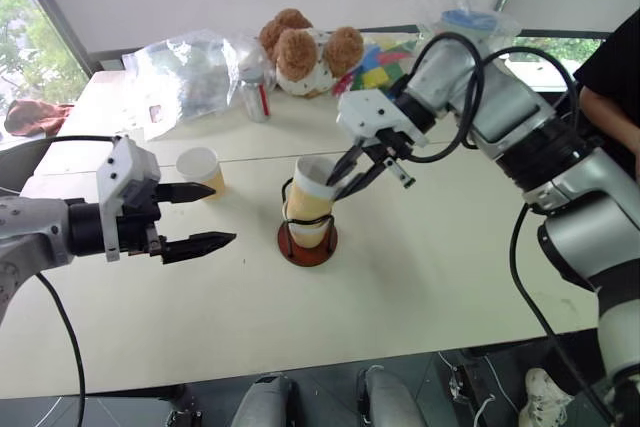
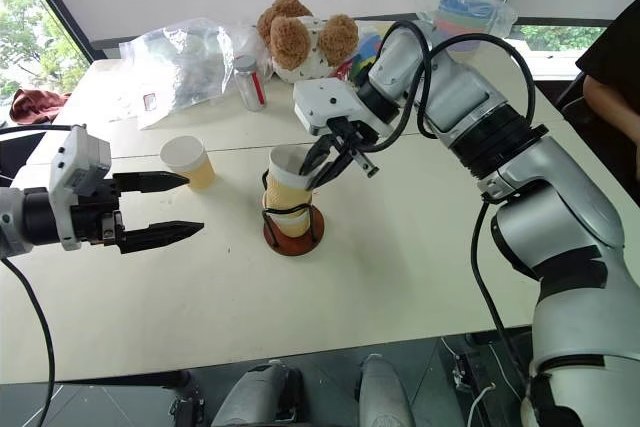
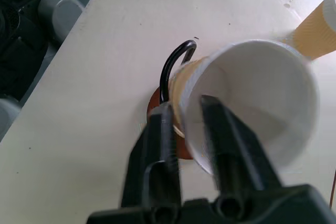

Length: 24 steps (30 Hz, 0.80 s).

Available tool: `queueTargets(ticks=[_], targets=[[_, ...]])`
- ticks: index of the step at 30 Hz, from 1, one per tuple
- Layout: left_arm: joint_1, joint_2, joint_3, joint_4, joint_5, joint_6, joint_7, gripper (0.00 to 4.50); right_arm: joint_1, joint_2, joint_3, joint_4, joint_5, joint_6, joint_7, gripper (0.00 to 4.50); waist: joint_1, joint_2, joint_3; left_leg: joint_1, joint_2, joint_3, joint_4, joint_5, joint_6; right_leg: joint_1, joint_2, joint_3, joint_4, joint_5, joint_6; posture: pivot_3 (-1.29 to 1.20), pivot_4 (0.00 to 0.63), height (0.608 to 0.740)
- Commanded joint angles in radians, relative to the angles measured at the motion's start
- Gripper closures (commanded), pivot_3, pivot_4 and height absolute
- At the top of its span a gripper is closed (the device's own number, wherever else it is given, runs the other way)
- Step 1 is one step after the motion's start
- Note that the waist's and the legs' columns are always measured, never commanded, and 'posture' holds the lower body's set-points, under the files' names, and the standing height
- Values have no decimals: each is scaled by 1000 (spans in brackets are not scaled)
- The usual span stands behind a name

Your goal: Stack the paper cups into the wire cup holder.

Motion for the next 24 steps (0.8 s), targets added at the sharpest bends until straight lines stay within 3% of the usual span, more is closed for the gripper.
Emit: queueTargets(ticks=[1,3,8,12,15,18,21,24], targets=[[-22,-1,18,-11,-9,-10,2,0,-28,7,-51,1,1,-5,1,1571,0,0,0,0,0,0,0,0,0,0,0,0,0,0,0,0,150,740],[-24,-1,15,-9,-7,-11,2,0,-29,8,-62,3,3,3,1,653,0,0,0,0,0,0,0,0,0,0,0,0,0,0,0,0,150,740],[-30,22,19,26,45,-42,-11,0,-47,28,-173,71,7,70,1,653,-1,0,0,0,0,0,0,0,0,0,0,0,0,0,0,0,150,740],[4,107,47,155,226,-171,-55,0,-53,21,-374,109,96,287,-4,653,1,0,0,0,0,0,0,0,0,0,1,0,0,0,0,0,150,740],[5,176,-7,303,392,-359,-100,0,31,-6,-523,-30,217,517,-53,653,2,0,0,0,0,1,-2,0,0,0,1,-1,0,0,0,0,150,740],[-79,184,-95,457,498,-521,-128,0,171,-29,-611,-239,275,660,-151,653,6,-1,-1,0,0,0,-2,-1,2,1,-1,-3,-1,0,0,0,150,740],[-173,161,-192,599,595,-663,-160,0,313,-41,-662,-408,279,720,-252,653,6,-1,-1,0,0,1,-1,-4,7,2,-3,-4,-1,0,0,0,150,740],[-290,97,-254,699,576,-669,-231,0,440,-43,-700,-514,282,753,-327,653,12,-2,-1,-1,-1,3,0,-4,7,1,-3,-8,0,0,0,0,150,740]])
